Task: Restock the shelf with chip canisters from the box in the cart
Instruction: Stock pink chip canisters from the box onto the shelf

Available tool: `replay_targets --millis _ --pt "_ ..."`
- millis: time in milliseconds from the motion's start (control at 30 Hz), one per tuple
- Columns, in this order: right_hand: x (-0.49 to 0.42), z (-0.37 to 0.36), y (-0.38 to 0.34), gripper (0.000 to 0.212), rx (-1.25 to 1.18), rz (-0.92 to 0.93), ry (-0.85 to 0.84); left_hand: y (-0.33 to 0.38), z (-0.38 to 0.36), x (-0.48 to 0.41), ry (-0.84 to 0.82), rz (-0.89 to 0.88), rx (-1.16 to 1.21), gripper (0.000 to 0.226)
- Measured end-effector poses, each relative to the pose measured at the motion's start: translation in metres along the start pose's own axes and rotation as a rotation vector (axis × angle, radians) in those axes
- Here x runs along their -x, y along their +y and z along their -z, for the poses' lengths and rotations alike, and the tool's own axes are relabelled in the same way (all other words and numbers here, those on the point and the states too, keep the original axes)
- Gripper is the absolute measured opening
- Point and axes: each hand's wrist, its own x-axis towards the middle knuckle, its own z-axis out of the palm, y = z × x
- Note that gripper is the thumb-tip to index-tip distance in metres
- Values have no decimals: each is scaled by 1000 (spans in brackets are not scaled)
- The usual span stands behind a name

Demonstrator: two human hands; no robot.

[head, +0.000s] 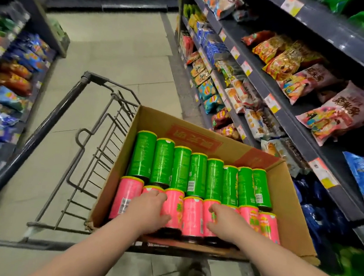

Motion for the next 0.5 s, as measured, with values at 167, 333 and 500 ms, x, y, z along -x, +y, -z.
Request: replay_targets --millis 167,333,500 --pt "-35 0 4 46 -12 39 -65 7 0 -27 -40 27 -58 56" --pt "-62 -5 3 50 0 99 -111 20 -2 -51 -28 30 -139 53" --pt "-78 -9 1 55 4 126 -126 29 -3 -70 -68 68 -232 53"
